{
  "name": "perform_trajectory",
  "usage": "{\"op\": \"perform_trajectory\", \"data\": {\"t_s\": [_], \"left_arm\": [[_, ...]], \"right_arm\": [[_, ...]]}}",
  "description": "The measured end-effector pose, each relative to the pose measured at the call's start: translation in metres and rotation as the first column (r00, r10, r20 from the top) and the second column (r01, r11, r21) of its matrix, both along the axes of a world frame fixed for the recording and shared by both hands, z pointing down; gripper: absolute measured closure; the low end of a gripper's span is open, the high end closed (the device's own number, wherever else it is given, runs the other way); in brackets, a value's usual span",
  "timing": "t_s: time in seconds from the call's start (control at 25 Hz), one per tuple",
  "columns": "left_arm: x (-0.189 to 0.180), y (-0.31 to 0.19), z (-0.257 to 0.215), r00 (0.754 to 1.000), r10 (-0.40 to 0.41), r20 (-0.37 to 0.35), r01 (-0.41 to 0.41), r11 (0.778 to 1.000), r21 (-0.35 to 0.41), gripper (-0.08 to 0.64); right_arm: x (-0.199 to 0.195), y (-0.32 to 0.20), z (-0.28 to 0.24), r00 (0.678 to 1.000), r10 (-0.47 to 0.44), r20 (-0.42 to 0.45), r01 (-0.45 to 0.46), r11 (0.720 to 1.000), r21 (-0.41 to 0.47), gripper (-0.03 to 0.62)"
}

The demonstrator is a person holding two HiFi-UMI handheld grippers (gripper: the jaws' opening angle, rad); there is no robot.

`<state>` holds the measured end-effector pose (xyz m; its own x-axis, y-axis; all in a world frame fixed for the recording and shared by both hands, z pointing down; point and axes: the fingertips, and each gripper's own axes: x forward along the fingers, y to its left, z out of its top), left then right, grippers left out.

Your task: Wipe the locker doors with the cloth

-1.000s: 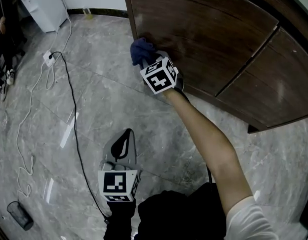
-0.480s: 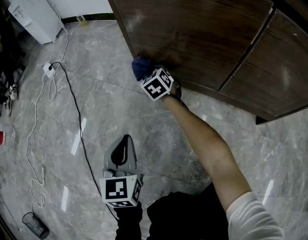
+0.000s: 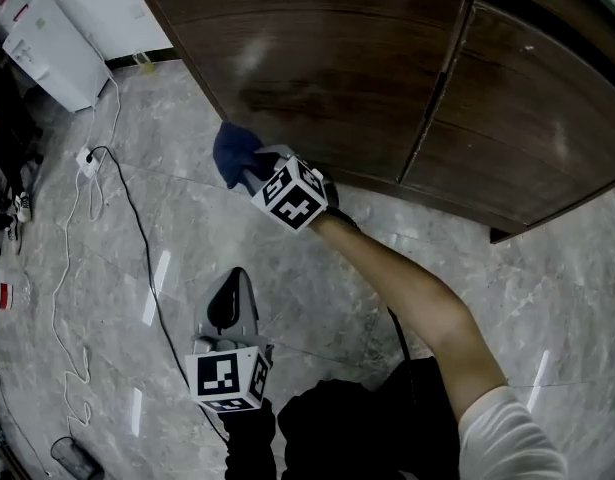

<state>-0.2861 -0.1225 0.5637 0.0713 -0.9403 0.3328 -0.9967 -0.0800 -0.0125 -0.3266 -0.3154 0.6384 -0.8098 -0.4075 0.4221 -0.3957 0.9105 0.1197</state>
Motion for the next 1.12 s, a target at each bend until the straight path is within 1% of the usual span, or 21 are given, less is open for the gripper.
{"op": "perform_trajectory", "data": {"t_s": [0.12,0.24,0.4,0.52,0.68,0.88,1.0,1.12], "left_arm": [[0.009,0.0,-0.02,1.0,-0.017,0.017,0.017,1.0,0.004,0.56],[0.024,0.004,-0.055,0.999,-0.021,0.031,0.022,1.0,-0.008,0.56],[0.049,0.006,-0.127,0.999,-0.001,0.039,0.002,0.999,-0.043,0.56],[0.066,0.007,-0.194,0.999,0.021,0.046,-0.018,0.998,-0.064,0.56],[0.088,0.016,-0.278,0.996,0.067,0.052,-0.062,0.993,-0.102,0.56],[0.117,0.032,-0.393,0.993,0.108,0.036,-0.103,0.987,-0.12,0.56],[0.139,0.037,-0.465,0.989,0.144,0.039,-0.139,0.984,-0.11,0.56],[0.16,0.045,-0.53,0.983,0.176,0.045,-0.172,0.981,-0.094,0.56]], "right_arm": [[0.012,0.022,-0.036,0.998,-0.047,0.045,0.047,0.999,0.017,0.508],[0.036,0.045,-0.076,0.993,-0.058,0.1,0.059,0.998,-0.009,0.508],[0.078,0.077,-0.139,0.989,-0.056,0.136,0.067,0.995,-0.076,0.508],[0.116,0.103,-0.194,0.988,-0.021,0.155,0.04,0.991,-0.124,0.508],[0.175,0.138,-0.272,0.983,0.067,0.168,-0.04,0.986,-0.161,0.508],[0.251,0.183,-0.389,0.957,0.206,0.202,-0.164,0.964,-0.207,0.508],[0.299,0.206,-0.463,0.924,0.311,0.22,-0.255,0.934,-0.252,0.508],[0.342,0.228,-0.538,0.872,0.418,0.254,-0.347,0.895,-0.281,0.508]]}}
